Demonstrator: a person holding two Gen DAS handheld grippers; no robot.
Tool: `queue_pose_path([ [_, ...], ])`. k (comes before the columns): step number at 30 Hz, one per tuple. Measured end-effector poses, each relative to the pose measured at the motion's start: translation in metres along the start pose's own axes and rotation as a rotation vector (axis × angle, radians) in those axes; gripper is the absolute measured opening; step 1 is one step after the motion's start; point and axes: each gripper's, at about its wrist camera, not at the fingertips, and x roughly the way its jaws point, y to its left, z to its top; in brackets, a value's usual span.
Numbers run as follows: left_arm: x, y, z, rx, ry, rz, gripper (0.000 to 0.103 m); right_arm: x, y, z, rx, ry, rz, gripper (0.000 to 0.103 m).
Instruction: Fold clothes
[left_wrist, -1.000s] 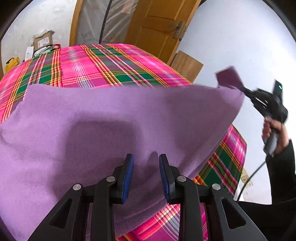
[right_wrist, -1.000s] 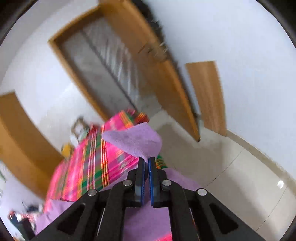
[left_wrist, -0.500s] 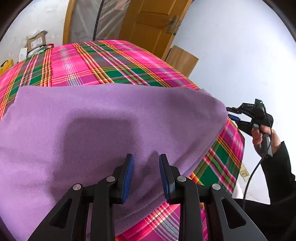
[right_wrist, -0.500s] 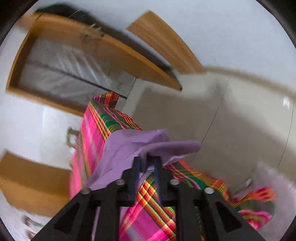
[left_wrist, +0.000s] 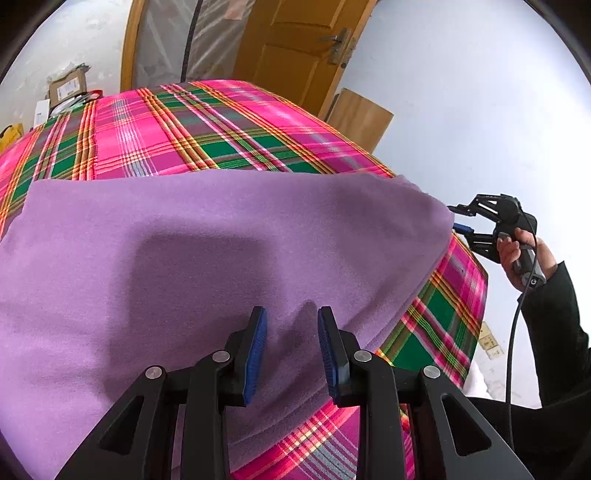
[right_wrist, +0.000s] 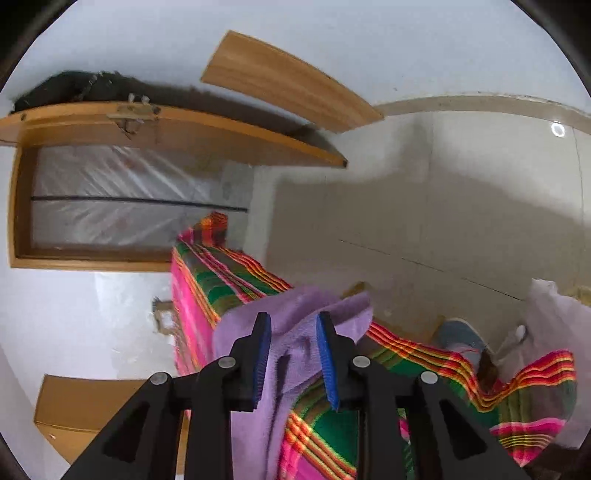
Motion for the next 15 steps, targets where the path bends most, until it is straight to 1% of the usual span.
queue_pose_path([
  [2, 0.001, -0.002, 0.001, 0.004, 0.002, 0.0, 0.029, 0.005, -0.001, 0.001, 0.003, 0.026, -0.02, 0.028],
  [4, 0.001, -0.002, 0.001, 0.005, 0.002, -0.003, 0.029, 0.005, 0.001, 0.001, -0.005, 0.027, -0.029, 0.028],
  [7, 0.001, -0.003, 0.002, 0.005, 0.002, -0.003, 0.031, 0.008, 0.005, 0.002, -0.048, 0.048, -0.061, 0.028],
  [8, 0.001, -0.003, 0.002, 0.004, 0.002, -0.003, 0.031, 0.013, 0.006, 0.002, -0.064, 0.069, -0.07, 0.022],
  [9, 0.002, -0.004, 0.002, 0.004, 0.002, -0.003, 0.031, 0.016, 0.007, 0.001, -0.078, 0.083, -0.075, 0.008],
  [10, 0.002, -0.004, 0.003, 0.003, 0.001, -0.003, 0.031, 0.017, 0.009, 0.001, -0.089, 0.081, -0.072, 0.005],
  [12, 0.002, -0.004, 0.003, 0.003, 0.001, -0.003, 0.031, 0.012, 0.016, 0.001, -0.117, 0.05, -0.045, 0.005],
  [13, 0.001, -0.004, 0.004, 0.003, 0.001, -0.001, 0.031, 0.007, 0.023, 0.001, -0.135, 0.023, -0.006, 0.005],
  [15, 0.001, -0.004, 0.004, 0.003, 0.001, 0.002, 0.031, -0.009, 0.041, 0.002, -0.19, -0.035, 0.104, 0.005],
])
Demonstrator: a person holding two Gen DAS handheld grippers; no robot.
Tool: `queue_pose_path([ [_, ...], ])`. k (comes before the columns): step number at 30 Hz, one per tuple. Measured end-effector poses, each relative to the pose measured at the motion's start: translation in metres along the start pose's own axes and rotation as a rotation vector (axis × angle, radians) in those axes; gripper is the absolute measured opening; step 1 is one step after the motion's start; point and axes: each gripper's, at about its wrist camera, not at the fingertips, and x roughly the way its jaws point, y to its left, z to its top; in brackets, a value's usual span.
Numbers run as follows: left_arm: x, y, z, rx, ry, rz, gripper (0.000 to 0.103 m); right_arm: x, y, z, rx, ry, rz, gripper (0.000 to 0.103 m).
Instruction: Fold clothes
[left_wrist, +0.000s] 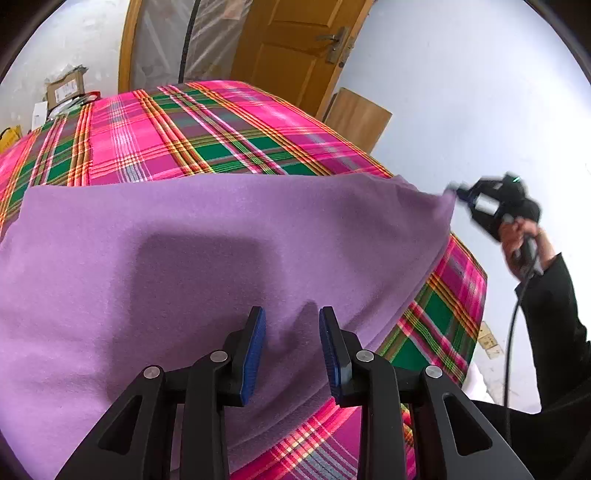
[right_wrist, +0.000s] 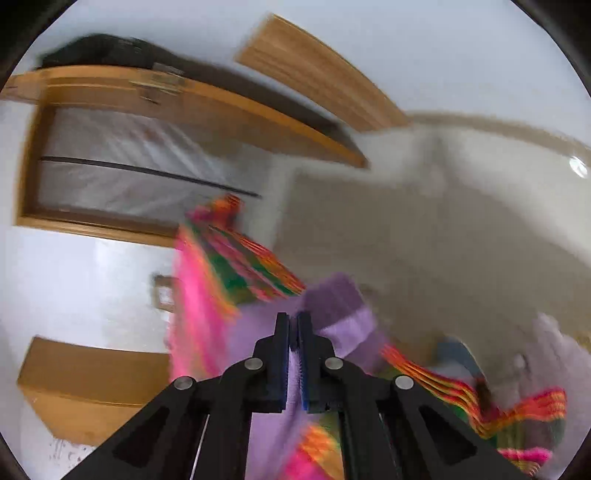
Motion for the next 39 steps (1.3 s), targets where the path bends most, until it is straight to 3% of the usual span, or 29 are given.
queue_pose_path([
  [5, 0.001, -0.002, 0.002, -0.001, -0.001, -0.001, 0.031, -0.04, 0.042, 0.001, -0.173, -0.141, 0.213, 0.003],
  [11, 0.001, -0.004, 0.001, 0.008, 0.003, -0.004, 0.031, -0.014, -0.033, -0.013, 0.025, -0.032, -0.045, 0.003],
  [14, 0.0, -0.003, 0.0, 0.008, 0.005, 0.0, 0.031, -0.003, -0.067, -0.03, 0.115, 0.048, -0.099, 0.003],
  [16, 0.001, -0.004, 0.0, 0.008, 0.006, 0.001, 0.031, -0.007, -0.074, -0.033, 0.135, 0.031, -0.133, 0.004],
  [21, 0.001, -0.015, 0.0, 0.041, 0.007, -0.02, 0.031, -0.019, -0.065, -0.035, 0.139, 0.005, -0.112, 0.009],
  [28, 0.021, -0.056, -0.002, 0.19, 0.06, -0.05, 0.031, -0.008, -0.029, -0.05, 0.031, 0.102, 0.0, 0.012],
  [34, 0.032, -0.073, 0.0, 0.274, 0.07, -0.039, 0.031, 0.006, -0.038, -0.044, 0.082, 0.11, 0.002, 0.016],
  [35, 0.033, -0.074, 0.0, 0.278, 0.068, -0.037, 0.028, 0.008, -0.04, -0.041, 0.093, 0.111, 0.004, 0.016],
  [37, 0.034, -0.077, 0.001, 0.29, 0.066, -0.033, 0.006, 0.013, -0.036, -0.035, 0.077, 0.117, 0.018, 0.015],
  [39, 0.033, -0.081, 0.001, 0.304, 0.059, -0.027, 0.003, 0.013, -0.025, -0.033, 0.042, 0.096, 0.032, 0.003],
])
